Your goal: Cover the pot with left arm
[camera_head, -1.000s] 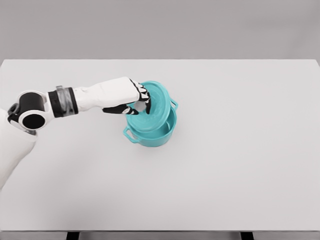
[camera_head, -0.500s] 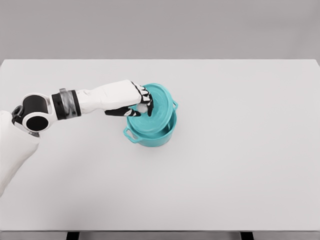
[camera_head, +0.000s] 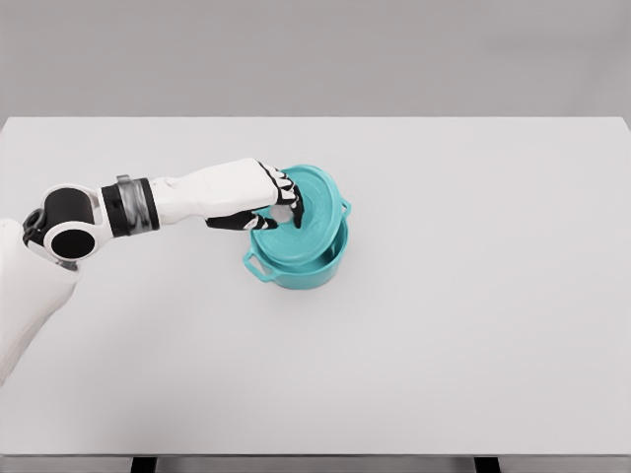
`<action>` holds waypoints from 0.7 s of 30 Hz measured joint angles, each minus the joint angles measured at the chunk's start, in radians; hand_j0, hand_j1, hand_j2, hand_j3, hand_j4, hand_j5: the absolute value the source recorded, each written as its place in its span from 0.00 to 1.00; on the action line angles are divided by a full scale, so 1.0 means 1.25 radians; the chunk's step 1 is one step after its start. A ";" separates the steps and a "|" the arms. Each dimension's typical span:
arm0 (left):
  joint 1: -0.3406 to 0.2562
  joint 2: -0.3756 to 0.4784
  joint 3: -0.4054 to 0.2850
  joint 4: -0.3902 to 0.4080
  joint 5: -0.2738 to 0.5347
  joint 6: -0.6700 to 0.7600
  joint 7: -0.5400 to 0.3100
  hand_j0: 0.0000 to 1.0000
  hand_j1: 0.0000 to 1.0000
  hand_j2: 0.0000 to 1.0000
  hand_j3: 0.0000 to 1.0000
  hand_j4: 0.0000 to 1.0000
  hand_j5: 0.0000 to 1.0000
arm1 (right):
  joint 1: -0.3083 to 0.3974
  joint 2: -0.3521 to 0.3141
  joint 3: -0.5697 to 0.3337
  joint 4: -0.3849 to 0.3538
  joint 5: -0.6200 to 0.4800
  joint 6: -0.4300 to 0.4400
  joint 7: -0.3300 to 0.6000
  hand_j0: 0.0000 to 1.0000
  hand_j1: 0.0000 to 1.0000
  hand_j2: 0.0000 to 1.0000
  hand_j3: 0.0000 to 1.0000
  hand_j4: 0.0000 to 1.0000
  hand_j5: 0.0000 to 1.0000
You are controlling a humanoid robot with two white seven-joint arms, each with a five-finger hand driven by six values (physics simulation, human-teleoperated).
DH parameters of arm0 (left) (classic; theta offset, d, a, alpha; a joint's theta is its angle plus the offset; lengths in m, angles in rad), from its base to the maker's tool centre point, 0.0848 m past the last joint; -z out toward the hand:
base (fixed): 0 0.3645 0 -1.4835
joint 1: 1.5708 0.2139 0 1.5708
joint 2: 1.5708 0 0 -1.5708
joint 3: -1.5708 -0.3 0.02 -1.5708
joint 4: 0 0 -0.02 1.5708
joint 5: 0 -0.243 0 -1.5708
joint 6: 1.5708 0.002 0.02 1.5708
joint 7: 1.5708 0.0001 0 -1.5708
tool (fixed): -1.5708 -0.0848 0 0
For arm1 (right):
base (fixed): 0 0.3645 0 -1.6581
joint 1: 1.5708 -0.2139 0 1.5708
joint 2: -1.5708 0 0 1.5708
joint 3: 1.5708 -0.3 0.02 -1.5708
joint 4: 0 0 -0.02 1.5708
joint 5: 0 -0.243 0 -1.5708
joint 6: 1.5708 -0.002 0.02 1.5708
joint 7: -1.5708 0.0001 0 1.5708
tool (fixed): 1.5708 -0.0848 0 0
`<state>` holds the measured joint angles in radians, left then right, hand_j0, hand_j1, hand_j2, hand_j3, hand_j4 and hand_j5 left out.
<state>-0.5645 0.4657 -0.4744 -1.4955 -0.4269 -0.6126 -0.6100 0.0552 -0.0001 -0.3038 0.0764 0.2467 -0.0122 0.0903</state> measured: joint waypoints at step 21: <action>0.010 0.007 0.001 -0.010 0.009 -0.001 -0.001 0.67 0.67 0.67 0.67 0.67 0.67 | 0.000 0.000 0.000 0.000 0.000 0.000 0.000 1.00 1.00 1.00 1.00 1.00 1.00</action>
<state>-0.5522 0.4748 -0.4731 -1.5076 -0.4161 -0.6137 -0.6113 0.0552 -0.0001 -0.3038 0.0764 0.2467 -0.0122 0.0903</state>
